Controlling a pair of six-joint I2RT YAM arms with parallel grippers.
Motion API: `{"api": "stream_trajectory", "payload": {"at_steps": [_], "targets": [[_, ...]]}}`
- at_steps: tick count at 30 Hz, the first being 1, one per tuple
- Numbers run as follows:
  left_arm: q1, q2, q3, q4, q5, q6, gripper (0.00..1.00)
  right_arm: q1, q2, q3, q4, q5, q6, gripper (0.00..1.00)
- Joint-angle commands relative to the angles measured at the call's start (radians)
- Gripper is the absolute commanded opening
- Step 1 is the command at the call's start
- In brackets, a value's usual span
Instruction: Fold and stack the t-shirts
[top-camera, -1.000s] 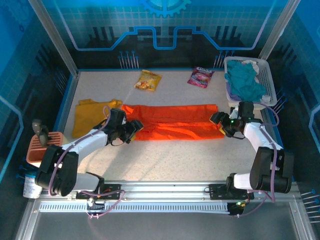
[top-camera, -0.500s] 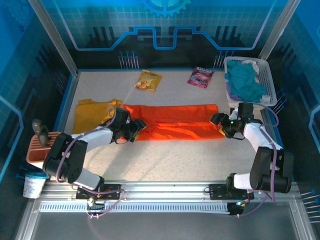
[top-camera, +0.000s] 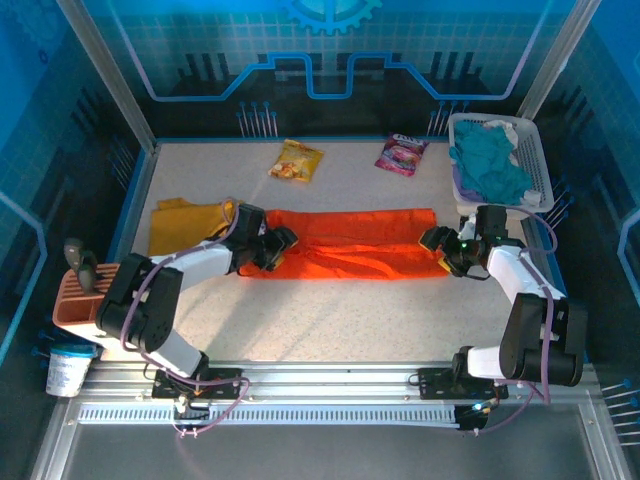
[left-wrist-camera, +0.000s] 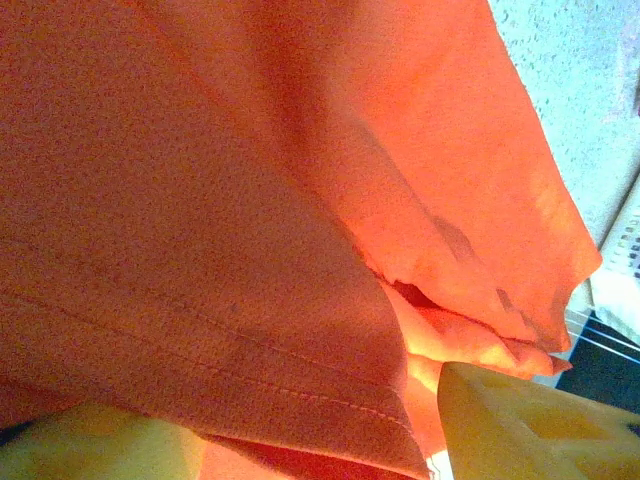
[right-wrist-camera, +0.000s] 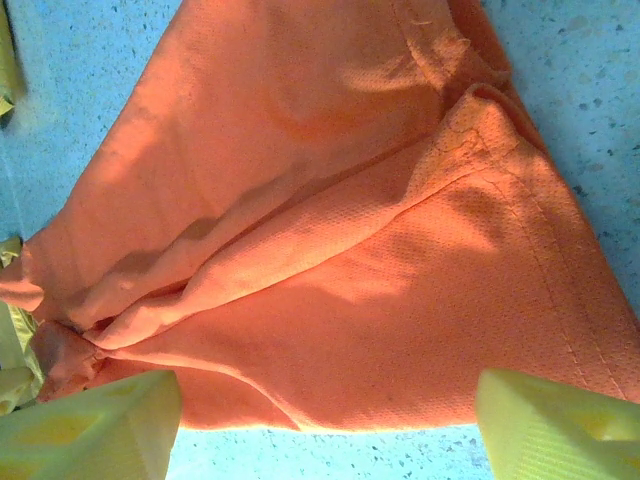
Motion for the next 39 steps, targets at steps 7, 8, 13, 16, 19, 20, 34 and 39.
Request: {"api": "stream_trajectory", "payload": {"at_steps": [7, 8, 13, 16, 19, 20, 34, 39], "targets": [[0.0, 0.164, 0.367, -0.295, -0.075, 0.246, 0.6, -0.031, -0.005, 0.01, -0.053, -0.021, -0.038, 0.78], [-0.001, 0.192, 0.409, -0.329, -0.07, 0.269, 0.6, -0.034, -0.007, 0.012, -0.057, -0.023, -0.039, 0.77], [-0.001, 0.292, 0.53, -0.385, -0.083, 0.33, 0.6, -0.057, -0.031, 0.006, -0.07, -0.027, -0.051, 0.78], [0.002, 0.364, 0.607, -0.434, -0.081, 0.367, 0.59, -0.058, -0.032, 0.007, -0.071, -0.036, -0.052, 0.77], [0.002, 0.374, 0.633, -0.454, -0.095, 0.385, 0.58, -0.057, -0.043, 0.02, -0.089, -0.032, -0.066, 0.77], [0.001, 0.36, 0.628, -0.456, -0.107, 0.39, 0.58, -0.051, -0.05, 0.027, -0.098, -0.018, -0.078, 0.77], [-0.003, 0.121, 0.483, -0.557, -0.143, 0.405, 0.54, 0.217, 0.135, 0.325, -0.106, 0.231, -0.116, 0.6], [-0.007, 0.211, 0.496, -0.553, -0.112, 0.397, 0.5, 0.248, 0.323, 0.42, -0.065, 0.256, -0.1, 0.52]]}}
